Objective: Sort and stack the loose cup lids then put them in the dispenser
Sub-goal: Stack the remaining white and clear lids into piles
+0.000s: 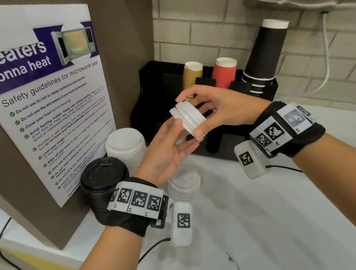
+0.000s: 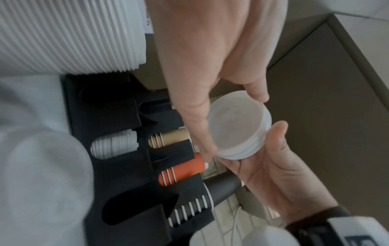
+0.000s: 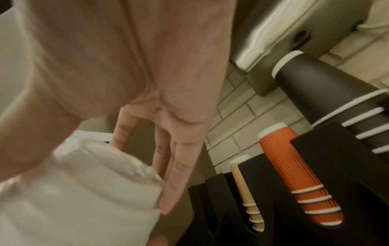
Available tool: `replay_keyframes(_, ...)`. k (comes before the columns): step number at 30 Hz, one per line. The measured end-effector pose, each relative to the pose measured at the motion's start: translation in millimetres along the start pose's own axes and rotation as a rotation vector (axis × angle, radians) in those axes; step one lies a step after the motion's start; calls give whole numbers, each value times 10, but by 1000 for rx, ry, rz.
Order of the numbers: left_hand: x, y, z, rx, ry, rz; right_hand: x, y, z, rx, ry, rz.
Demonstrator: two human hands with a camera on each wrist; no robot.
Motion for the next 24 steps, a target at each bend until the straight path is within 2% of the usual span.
replay_keyframes(4, -22, 18, 4, -14, -7, -74, 42, -13, -47, 13, -47, 60)
replay_keyframes(7, -33, 31, 12, 1, -32, -63, 63, -30, -102, 3, -89, 157)
replay_keyframes(9, -40, 41, 25, 2, -28, -38, 59, -58, -98, 4, -86, 136)
replay_keyframes(16, -29, 121, 59, -43, 70, 59, 11, -109, -49, 70, 17, 114)
replay_keyframes(24, -1, 153, 50, -72, 91, 56, 0, -155, -20, 113, 101, 70)
Point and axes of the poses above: each hand's wrist, its own z-axis towards the middle knuckle, its own x-axis out of the back of the hand, y = z × x, the point moved 3 cm from there along z, towards the middle knuckle, and after that the axes turned 14 degrees about -y, right-handed, at the moved point
